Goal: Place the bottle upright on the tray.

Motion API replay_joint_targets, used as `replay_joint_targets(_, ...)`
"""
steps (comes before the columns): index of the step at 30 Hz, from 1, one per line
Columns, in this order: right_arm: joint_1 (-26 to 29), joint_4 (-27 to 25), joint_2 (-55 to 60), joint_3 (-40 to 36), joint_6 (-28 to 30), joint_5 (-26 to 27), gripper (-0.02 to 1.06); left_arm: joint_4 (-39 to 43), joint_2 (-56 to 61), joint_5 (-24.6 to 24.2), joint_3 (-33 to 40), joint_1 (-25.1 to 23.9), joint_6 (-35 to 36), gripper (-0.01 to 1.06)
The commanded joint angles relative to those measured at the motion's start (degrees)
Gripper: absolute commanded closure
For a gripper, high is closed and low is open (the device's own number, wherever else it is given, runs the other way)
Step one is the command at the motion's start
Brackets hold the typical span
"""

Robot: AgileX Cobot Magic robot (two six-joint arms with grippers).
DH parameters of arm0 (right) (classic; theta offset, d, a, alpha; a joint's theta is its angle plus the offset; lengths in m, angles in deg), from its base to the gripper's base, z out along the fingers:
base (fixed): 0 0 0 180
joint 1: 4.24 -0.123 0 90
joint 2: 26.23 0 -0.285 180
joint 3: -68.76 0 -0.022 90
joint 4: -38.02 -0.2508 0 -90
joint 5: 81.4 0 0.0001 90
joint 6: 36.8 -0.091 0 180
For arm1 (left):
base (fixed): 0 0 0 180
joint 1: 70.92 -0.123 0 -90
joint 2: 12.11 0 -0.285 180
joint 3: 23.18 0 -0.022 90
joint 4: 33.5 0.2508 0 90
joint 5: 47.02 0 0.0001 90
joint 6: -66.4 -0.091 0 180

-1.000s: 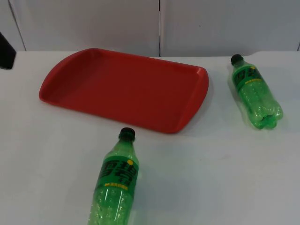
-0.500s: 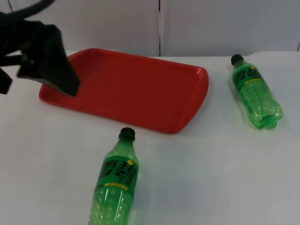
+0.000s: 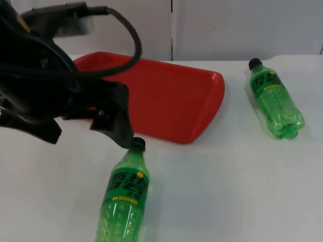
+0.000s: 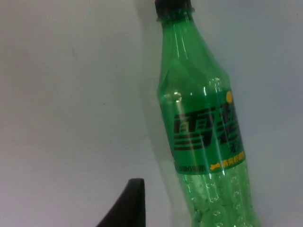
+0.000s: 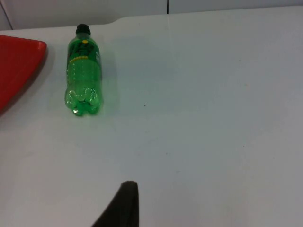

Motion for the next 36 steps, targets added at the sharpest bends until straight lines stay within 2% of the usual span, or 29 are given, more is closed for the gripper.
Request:
replay_joint_targets(1,0.3,-0.2,-0.2,-0.4,0.2,0.3,0.0,1.0,-1.1,1.5,-0.3,1.0,2.6,0.0)
replay_joint_targets(5,0.3,-0.2,-0.2,-0.4,0.2,0.3,0.0,5.2,-4.3,1.9,-1.7,1.5,8.3,0.0)
replay_joint_targets(11,0.3,-0.2,-0.2,-0.4,0.2,0.3,0.0,5.3,-9.6,1.2,-5.7,2.7,10.0,0.0)
replay_joint_targets(16,0.3,-0.2,-0.2,-0.4,0.2,0.3,0.0,9.3,-15.0,1.2,-9.0,5.7,13.4,0.0)
replay_joint_targets(21,0.3,-0.2,-0.2,-0.4,0.2,0.3,0.0,10.5,-20.3,1.8,-9.5,6.6,15.8,0.0)
replay_joint_targets(36,0.3,-0.2,-0.2,-0.4,0.2,0.3,0.0,8.0,-29.1,11.4,-9.7,6.6,17.4,0.0)
